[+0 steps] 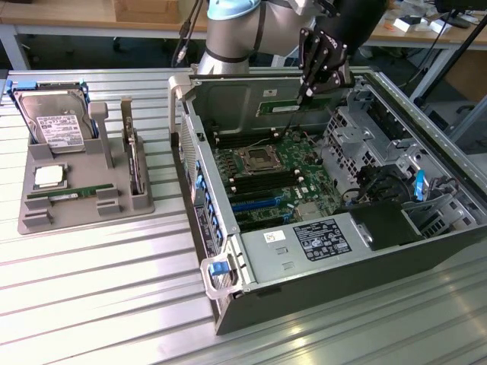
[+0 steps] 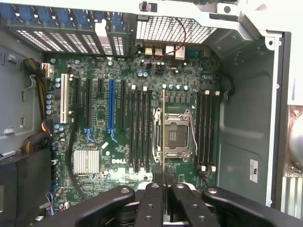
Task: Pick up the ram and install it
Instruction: 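Pick up the ram and move it above insertion slot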
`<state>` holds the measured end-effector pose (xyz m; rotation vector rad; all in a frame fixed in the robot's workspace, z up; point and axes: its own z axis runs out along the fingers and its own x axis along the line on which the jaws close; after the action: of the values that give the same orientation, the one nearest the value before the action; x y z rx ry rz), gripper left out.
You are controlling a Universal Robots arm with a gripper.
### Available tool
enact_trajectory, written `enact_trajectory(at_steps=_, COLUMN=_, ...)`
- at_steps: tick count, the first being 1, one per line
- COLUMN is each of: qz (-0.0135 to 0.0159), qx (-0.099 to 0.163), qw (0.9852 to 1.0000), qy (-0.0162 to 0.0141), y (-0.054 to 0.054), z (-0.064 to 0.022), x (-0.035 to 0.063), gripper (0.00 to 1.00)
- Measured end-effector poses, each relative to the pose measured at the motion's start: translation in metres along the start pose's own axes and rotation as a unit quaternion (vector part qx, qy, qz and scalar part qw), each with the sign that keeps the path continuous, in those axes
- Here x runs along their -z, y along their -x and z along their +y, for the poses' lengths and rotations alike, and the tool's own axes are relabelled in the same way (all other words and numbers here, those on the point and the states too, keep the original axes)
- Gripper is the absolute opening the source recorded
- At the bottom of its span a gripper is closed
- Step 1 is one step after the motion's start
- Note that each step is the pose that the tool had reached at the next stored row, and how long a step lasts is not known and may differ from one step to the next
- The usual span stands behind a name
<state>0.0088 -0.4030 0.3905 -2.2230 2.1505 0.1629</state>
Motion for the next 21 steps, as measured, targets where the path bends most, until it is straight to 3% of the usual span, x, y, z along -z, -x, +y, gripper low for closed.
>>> enact_trajectory(at_steps=11, qz=0.0, qx=0.0, qw=1.0, qy=0.0, y=-0.0012, z=-0.005, x=-0.0091, gripper=0.12)
enact_trajectory(at_steps=21, qz=0.0, qx=0.0, qw=1.0, qy=0.0, y=-0.0013, z=-0.0063, x=-0.01, gripper=0.12)
